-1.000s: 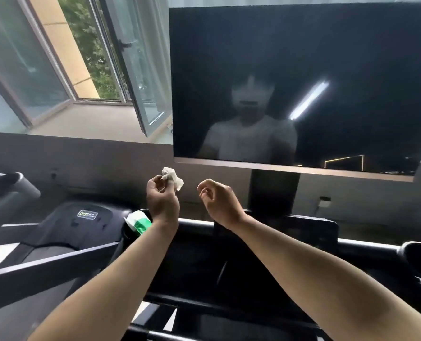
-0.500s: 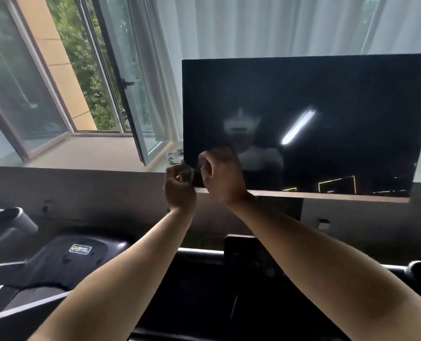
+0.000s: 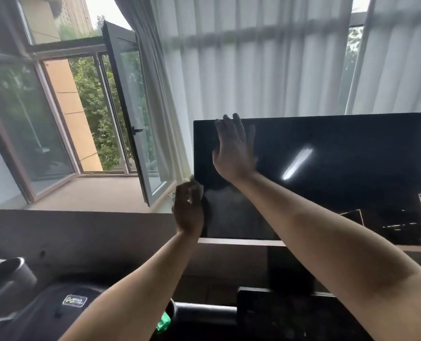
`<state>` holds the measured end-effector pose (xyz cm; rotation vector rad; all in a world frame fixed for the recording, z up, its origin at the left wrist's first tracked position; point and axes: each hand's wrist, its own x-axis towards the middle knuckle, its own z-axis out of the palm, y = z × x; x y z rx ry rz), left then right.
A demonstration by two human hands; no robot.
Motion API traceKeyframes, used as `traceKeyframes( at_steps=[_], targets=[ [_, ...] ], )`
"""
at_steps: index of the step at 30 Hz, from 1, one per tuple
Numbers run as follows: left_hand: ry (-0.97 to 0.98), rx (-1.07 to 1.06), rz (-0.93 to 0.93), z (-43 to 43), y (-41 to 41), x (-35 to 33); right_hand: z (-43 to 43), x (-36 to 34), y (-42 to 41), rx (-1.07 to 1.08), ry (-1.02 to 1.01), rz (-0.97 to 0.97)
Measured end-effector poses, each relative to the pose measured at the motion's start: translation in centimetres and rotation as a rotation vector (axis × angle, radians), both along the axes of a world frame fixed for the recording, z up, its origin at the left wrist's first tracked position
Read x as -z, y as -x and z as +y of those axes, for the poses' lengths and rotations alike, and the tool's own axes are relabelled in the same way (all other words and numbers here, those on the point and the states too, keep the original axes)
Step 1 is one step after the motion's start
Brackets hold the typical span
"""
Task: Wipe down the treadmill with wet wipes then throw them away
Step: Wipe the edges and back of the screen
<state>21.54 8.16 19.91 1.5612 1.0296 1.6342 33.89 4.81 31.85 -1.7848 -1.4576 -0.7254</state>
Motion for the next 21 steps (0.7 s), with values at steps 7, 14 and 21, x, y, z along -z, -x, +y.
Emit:
traceKeyframes(
  at_steps=[7,14,21],
  targets=[
    [-0.089,-0.056,0.015,2.0,-1.5,-4.9,0.3,-2.0,-1.0,0.067,0.064,-0.008],
    [-0.153,-0.085,0.022,4.6,-3.7,-11.8,-0.2,-4.0,-2.9,-0.075,0.08,0.051],
    [-0.467,-0.088,0.291,5.5,-5.0,-13.6,-0.4,-4.8,-4.4,-0.06,0.085,0.106]
  ],
)
